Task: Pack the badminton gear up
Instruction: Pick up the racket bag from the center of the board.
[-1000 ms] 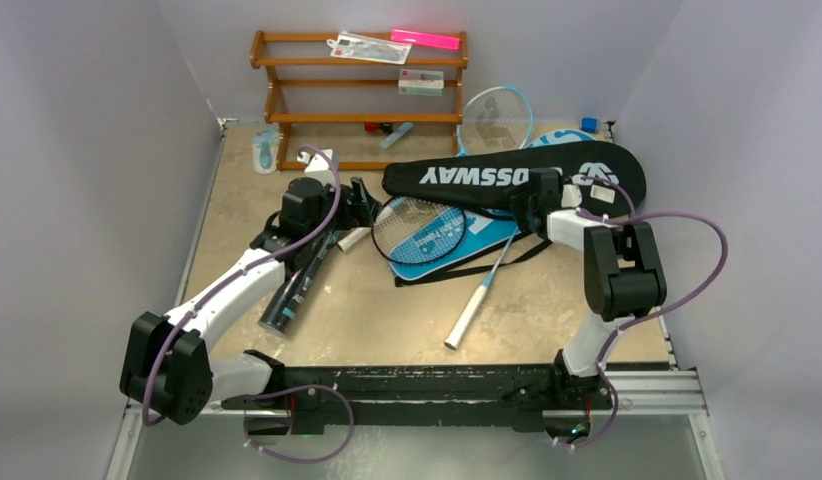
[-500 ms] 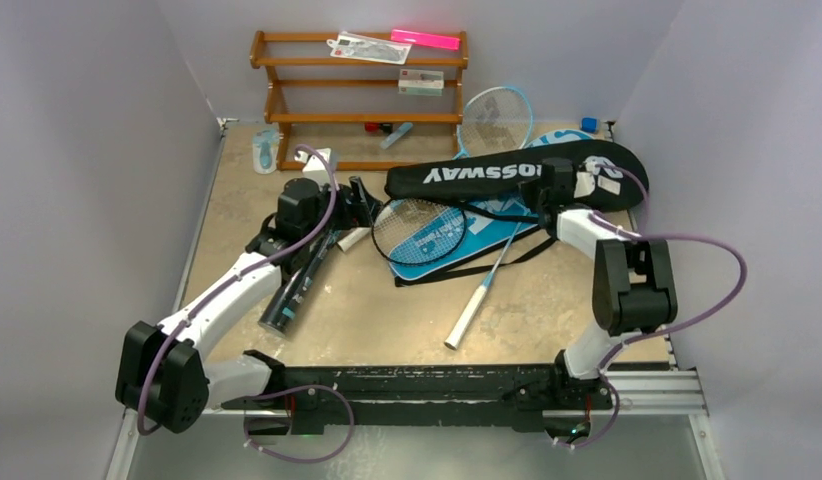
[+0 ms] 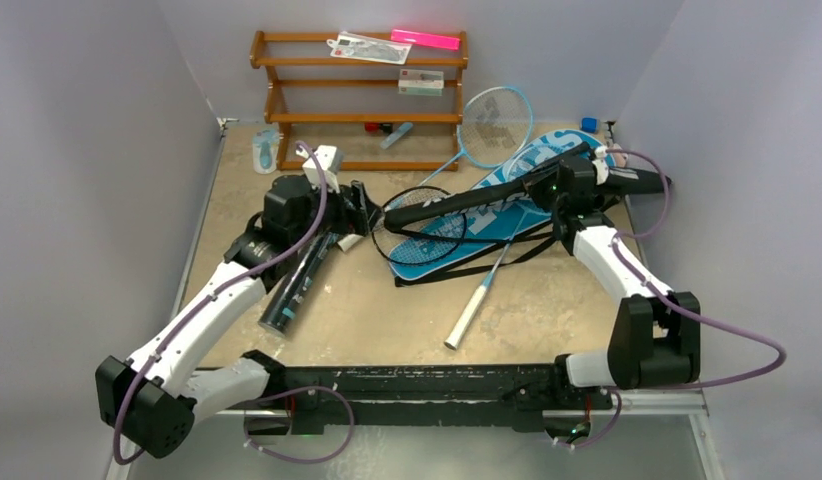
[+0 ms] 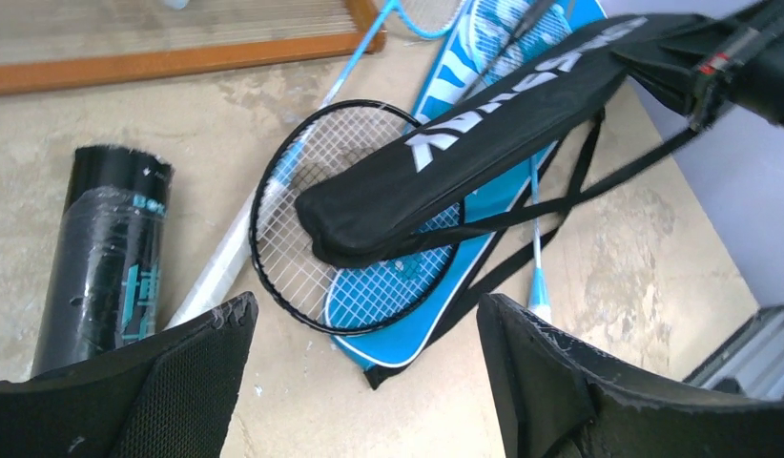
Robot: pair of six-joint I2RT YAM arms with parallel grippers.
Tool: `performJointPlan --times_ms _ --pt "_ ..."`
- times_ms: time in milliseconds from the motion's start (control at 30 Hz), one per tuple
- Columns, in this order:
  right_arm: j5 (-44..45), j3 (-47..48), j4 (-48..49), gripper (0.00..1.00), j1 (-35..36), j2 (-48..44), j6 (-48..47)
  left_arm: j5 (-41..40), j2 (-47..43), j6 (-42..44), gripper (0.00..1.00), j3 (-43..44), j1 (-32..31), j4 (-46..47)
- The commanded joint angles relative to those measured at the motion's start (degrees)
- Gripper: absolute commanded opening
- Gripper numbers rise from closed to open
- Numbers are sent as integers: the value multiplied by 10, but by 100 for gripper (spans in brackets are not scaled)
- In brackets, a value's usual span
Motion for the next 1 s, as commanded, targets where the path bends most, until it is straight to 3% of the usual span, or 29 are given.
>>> performJointPlan --times_ms 0,400,533,733,967 --pt "-56 6 -1 0 16 -33 -73 3 -6 89 83 66 -42 -76" --pt "-155 -5 -40 0 40 -62 -138 -40 150 219 78 156 -228 -45" --pt "-178 -26 -38 0 42 -74 -135 -24 213 223 75 174 -245 -4" --pt "-198 -45 -42 0 42 -93 -131 -17 300 220 64 202 -259 36" --pt "-213 -56 -50 0 42 -108 -133 -38 353 209 65 207 -262 47"
